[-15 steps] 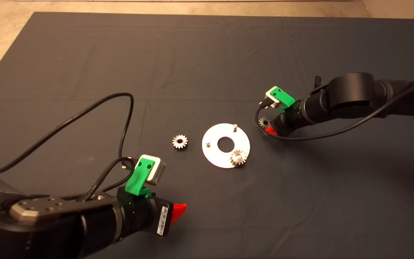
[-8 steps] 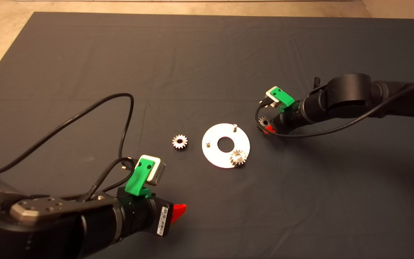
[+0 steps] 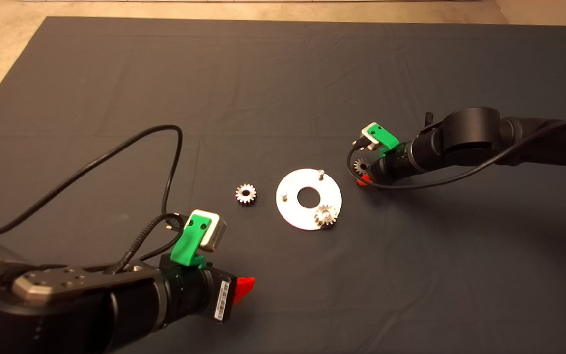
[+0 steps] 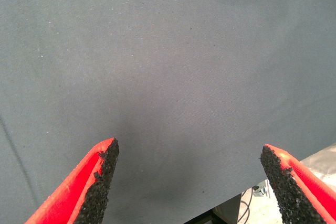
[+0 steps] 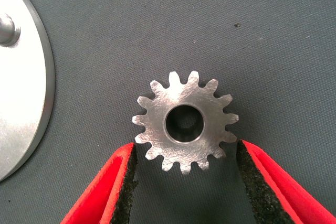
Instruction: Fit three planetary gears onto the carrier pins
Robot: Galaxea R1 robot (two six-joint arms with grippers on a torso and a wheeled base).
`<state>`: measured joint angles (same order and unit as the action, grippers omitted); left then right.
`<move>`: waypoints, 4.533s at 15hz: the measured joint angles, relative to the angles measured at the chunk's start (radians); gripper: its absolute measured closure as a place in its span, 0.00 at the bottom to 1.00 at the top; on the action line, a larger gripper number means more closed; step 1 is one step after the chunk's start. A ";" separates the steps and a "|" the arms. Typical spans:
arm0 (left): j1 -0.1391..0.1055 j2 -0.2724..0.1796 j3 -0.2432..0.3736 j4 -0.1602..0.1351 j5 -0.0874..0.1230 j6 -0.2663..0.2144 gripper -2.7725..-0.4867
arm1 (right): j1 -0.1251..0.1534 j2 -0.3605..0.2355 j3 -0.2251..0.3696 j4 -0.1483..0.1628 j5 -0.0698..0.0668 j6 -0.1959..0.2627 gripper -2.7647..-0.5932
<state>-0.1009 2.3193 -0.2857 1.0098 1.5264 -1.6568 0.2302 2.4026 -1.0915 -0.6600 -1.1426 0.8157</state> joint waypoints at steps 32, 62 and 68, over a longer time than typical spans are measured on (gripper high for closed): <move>-0.011 -0.001 0.000 -0.012 0.000 -0.002 0.38 | 0.000 0.005 -0.007 0.000 0.024 -0.056 0.86; -0.012 0.002 0.000 -0.012 0.000 -0.011 0.38 | 0.000 0.038 -0.020 0.000 0.042 -0.110 0.69; -0.022 0.002 0.000 -0.013 0.000 -0.011 0.38 | 0.000 0.044 -0.037 0.000 0.077 -0.110 0.70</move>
<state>-0.1226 2.3211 -0.2857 0.9968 1.5267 -1.6683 0.2304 2.4468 -1.1289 -0.6600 -1.0655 0.7059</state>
